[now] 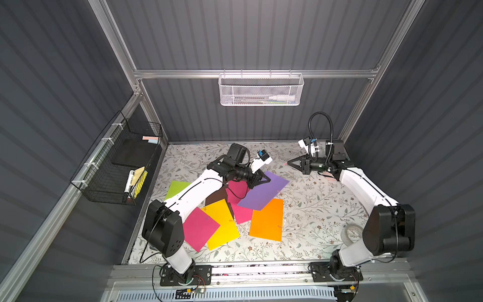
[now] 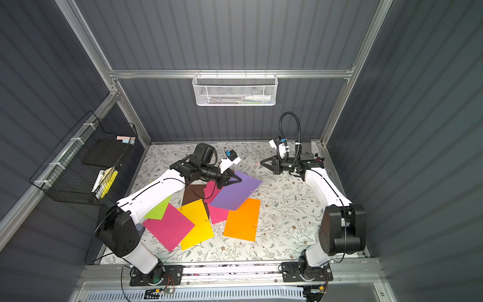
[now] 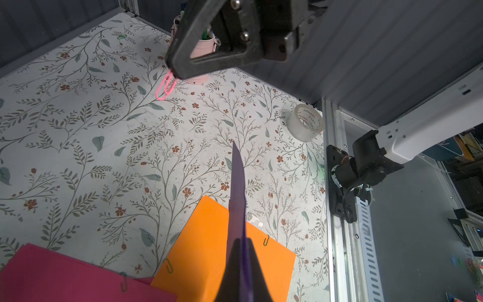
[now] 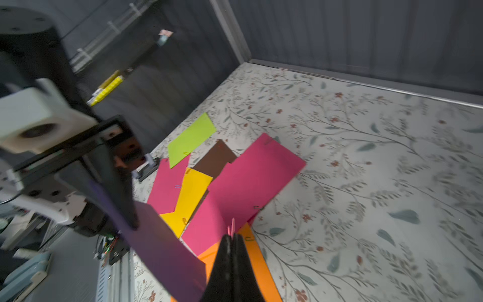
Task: Unclip the paperclips from the documents
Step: Remove the paper clip from the document, then place the paper clip at the center of the board.
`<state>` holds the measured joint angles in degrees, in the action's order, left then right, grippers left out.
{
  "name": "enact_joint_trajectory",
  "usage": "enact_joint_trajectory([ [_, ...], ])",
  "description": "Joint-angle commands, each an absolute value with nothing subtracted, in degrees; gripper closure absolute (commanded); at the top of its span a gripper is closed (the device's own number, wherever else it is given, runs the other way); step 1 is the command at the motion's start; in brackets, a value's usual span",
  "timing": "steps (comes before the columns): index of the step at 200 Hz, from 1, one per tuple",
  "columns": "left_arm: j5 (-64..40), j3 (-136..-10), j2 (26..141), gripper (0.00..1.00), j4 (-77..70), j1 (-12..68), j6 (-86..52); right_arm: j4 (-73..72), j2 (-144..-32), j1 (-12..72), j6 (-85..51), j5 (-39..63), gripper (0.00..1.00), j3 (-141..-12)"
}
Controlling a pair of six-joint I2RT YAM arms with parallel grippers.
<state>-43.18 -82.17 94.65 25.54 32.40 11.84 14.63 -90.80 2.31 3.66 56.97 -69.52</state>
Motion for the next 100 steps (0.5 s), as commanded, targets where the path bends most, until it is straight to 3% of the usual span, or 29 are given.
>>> enact_joint_trajectory([
  [1,-42.88,-84.91,94.6,1.0,27.81,31.99,13.8,19.88,-98.61,-0.56,-3.56,50.27,1.0,-71.1],
  [84,-44.5,-89.12,94.04,1.0,25.53,31.99,12.05,24.26,-109.84,-2.22,-12.8,35.82,1.0,-69.35],
  [100,-45.25,-88.82,93.82,1.0,23.92,31.99,11.51,24.74,-110.42,-2.35,-12.92,35.19,0.9,-69.46],
])
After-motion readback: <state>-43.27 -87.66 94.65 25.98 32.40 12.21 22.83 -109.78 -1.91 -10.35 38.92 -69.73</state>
